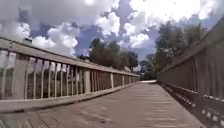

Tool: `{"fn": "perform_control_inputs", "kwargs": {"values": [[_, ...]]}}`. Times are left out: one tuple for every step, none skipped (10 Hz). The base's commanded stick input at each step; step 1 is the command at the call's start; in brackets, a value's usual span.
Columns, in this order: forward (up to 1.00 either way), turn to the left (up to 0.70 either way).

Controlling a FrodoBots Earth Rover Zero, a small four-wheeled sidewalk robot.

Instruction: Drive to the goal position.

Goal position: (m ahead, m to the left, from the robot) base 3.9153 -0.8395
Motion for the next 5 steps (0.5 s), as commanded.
{"fn": "perform_control_inputs", "kwargs": {"values": [[0.70, 0.00], [0.70, 0.00], [0.70, 0.00], [0.70, 0.00], [0.70, 0.00]]}}
